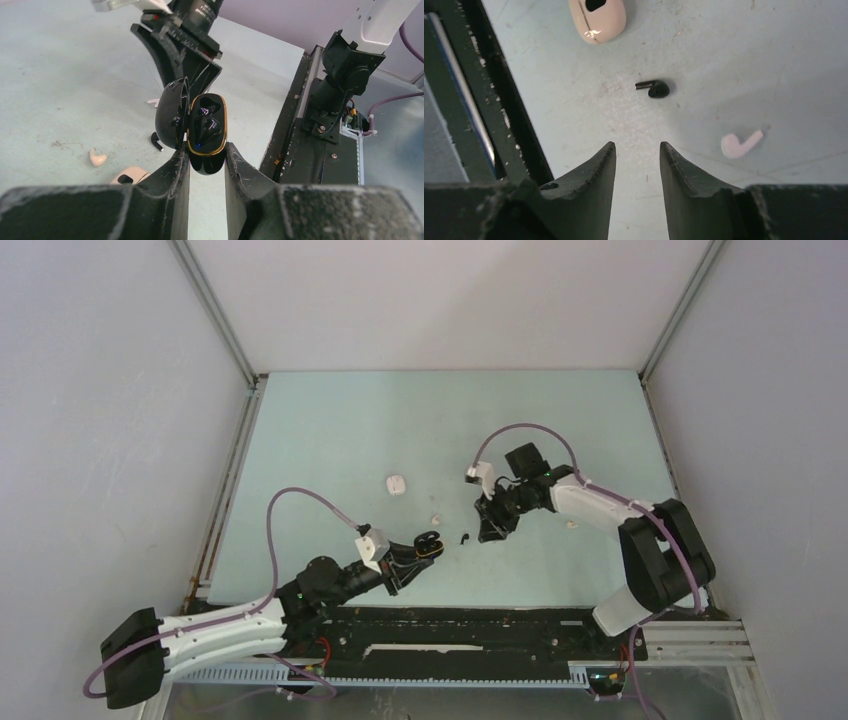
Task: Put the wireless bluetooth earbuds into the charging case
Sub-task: Pick up the earbud from the center of the board.
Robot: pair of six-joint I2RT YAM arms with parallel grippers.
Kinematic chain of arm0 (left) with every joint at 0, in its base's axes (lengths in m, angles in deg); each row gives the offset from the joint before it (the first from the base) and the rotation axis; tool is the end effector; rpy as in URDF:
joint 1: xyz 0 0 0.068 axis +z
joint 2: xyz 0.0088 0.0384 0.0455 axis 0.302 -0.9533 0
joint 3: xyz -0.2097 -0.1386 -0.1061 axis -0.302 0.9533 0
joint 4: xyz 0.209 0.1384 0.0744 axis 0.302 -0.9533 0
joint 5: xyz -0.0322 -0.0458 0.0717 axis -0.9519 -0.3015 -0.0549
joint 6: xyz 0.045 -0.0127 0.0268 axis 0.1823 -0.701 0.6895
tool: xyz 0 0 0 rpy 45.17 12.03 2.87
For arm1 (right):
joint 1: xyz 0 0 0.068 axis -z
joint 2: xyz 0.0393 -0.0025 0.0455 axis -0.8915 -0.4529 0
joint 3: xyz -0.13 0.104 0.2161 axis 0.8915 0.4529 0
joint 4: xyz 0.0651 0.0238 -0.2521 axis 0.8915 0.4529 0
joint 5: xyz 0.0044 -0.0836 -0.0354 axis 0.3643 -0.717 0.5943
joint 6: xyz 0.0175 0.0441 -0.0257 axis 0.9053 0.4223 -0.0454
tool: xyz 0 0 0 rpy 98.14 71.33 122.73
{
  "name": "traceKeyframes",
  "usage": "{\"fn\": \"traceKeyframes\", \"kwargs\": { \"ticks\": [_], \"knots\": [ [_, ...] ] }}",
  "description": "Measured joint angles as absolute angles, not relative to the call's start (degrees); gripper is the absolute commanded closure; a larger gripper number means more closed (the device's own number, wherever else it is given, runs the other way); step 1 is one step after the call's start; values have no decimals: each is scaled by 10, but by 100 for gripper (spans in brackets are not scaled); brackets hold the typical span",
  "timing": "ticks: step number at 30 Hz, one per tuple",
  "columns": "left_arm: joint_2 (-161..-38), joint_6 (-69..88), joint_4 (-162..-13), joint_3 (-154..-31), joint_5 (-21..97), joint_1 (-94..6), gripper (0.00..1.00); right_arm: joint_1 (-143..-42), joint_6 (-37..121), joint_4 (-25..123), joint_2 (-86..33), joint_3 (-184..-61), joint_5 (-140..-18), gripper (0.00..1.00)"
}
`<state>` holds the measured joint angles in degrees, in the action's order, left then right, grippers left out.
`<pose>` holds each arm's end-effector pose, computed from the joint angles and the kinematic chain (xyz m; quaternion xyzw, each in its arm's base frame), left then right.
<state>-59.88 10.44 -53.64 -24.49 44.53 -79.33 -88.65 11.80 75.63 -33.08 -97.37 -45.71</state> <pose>0.0728 -0.1377 0.1984 0.3042 0.6096 -0.4408 0.5844 0.2465 0.1439 0.1841 -0.4469 0.8010 0.3465 0.1965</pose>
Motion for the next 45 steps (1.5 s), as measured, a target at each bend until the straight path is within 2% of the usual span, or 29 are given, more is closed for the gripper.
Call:
{"fn": "traceKeyframes", "kwargs": {
  "ticks": [7,15,24,45],
  "knots": [
    [-600,104,-540,-245,444,-793,100,-956,139,755,-389,-1018,-551,64],
    [-596,104,-545,-245,444,-793,100,-960,165,764,-441,-1054,-615,61],
    [-584,104,-551,-245,444,-793,100,-983,165,787,-476,-1082,-627,59],
    [-582,100,-556,-245,444,-793,100,-1007,164,822,-519,-1139,-644,67]
  ]
}}
